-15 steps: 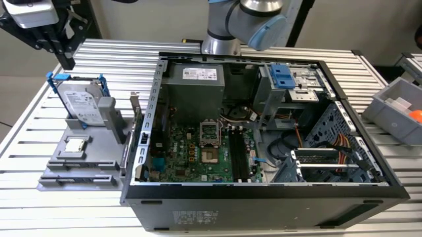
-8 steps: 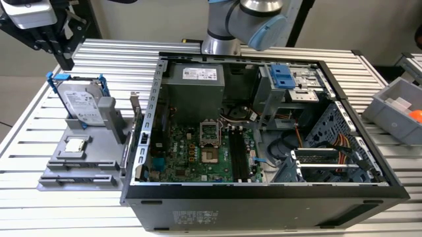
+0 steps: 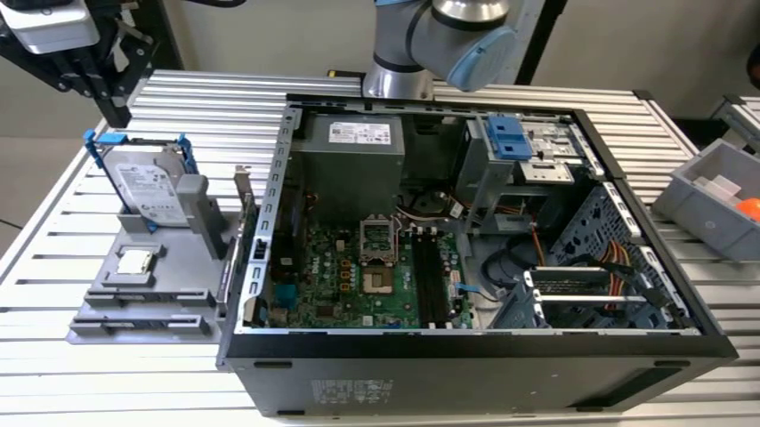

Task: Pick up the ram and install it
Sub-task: 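Reach for the ram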

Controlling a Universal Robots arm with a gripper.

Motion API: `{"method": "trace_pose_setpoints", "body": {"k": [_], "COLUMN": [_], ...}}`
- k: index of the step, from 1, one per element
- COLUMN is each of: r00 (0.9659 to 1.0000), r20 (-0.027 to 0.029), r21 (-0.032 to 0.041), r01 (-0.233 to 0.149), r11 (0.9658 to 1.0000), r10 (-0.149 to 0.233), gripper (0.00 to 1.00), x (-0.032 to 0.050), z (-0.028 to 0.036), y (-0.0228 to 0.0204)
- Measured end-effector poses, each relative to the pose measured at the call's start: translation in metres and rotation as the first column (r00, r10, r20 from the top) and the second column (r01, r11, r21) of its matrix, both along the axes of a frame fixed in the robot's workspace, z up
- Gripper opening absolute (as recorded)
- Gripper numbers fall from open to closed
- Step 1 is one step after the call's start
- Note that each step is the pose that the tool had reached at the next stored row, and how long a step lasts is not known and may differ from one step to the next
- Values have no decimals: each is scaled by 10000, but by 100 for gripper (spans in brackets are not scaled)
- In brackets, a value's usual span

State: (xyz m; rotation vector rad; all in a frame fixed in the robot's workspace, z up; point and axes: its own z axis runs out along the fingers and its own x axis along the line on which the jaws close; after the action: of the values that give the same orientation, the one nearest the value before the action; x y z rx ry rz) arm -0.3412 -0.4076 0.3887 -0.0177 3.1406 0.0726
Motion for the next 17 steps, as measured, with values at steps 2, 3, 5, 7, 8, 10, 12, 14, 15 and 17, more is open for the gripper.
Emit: {"method": "trace_pose_setpoints", "body": {"k": [2, 3, 5, 7, 8, 10, 12, 14, 15, 17], "r00": [10000, 10000, 10000, 10000, 10000, 10000, 10000, 10000, 10000, 10000], "r20": [0, 0, 0, 1, 0, -1, -1, 0, 0, 0], "r21": [0, 0, -1, 0, 0, 0, -1, 0, 0, -1], "r01": [-1, -1, 0, 2, 0, 0, 0, 0, 0, 2], "r11": [10000, 10000, 10000, 10000, 10000, 10000, 10000, 10000, 10000, 10000], "r10": [1, 1, 0, -2, 0, 0, 0, 0, 0, -2], "gripper": [0, 0, 0, 0, 0, 0, 0, 0, 0, 0], "x": [-7, -9, -14, -18, -18, -18, -18, -18, -18, -18], "z": [-2, -3, -4, -6, -6, -7, -7, -8, -8, -8], "y": [-1, -3, -8, -13, -20, -46, -75, -95, -105, -120]}}
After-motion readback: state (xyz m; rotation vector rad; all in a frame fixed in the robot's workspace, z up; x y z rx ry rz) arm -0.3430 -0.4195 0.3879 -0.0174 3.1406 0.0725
